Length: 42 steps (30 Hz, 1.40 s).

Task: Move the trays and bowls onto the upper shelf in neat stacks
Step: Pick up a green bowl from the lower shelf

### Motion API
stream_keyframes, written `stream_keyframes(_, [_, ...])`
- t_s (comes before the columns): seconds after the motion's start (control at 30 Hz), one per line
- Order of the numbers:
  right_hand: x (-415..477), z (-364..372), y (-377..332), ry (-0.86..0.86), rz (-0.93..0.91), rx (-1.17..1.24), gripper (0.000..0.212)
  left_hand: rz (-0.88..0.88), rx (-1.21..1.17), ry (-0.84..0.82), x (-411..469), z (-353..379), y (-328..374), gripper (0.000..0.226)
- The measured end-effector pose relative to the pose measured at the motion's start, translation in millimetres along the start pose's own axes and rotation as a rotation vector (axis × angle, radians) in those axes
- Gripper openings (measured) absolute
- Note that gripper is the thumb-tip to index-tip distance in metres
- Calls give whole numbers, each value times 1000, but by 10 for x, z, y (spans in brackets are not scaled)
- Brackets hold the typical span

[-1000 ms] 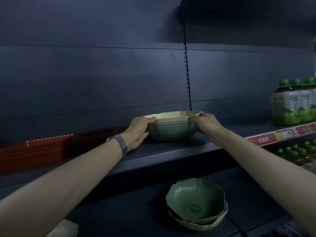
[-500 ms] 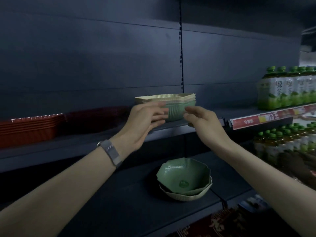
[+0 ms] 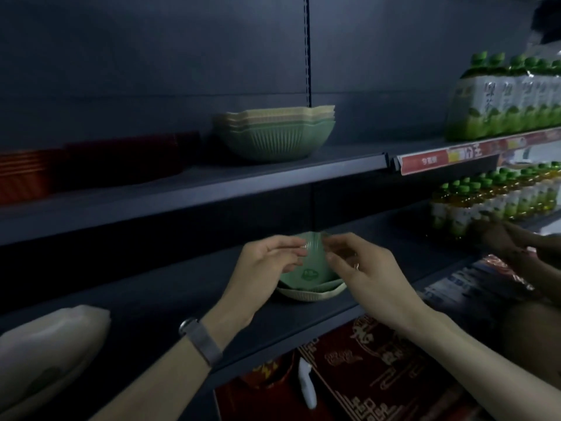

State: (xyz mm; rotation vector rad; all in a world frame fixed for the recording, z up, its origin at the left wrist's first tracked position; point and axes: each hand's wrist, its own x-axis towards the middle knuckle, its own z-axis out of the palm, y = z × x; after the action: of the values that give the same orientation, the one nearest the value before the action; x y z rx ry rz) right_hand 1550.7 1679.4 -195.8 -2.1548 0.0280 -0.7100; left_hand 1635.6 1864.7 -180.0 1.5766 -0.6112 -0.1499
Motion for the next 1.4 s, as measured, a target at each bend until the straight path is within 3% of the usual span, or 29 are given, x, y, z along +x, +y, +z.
stream_keyframes(0.33, [146,285,1079,-33,111,-369,20,-172,206,71,282,45,-923,27])
stream_keyframes(0.43, [207,347,1332,-44,125,-459,37,-135,384,91,371,54,-1179,24])
stream_keyframes(0.63, [335,444,1673,-56,81,-523,39,73,675,23,541,50,-1369,29])
stream_keyframes(0.77, [437,464,1731,-40,98,-594,38,-7,728,-84,662,82,-1439,29])
stream_keyframes(1.07, [622,343,1788,-199,154,-630,30,46,815,-147,752,103,-1599,30])
stream_keyframes(1.27, [641,251,1738,-195,14,-575,18,82,794,-121,801,22,-1584,10])
stream_keyframes(1.4, [669,196,1721,-157,-37,-600,36,168,780,-60,816,38,-1518,11])
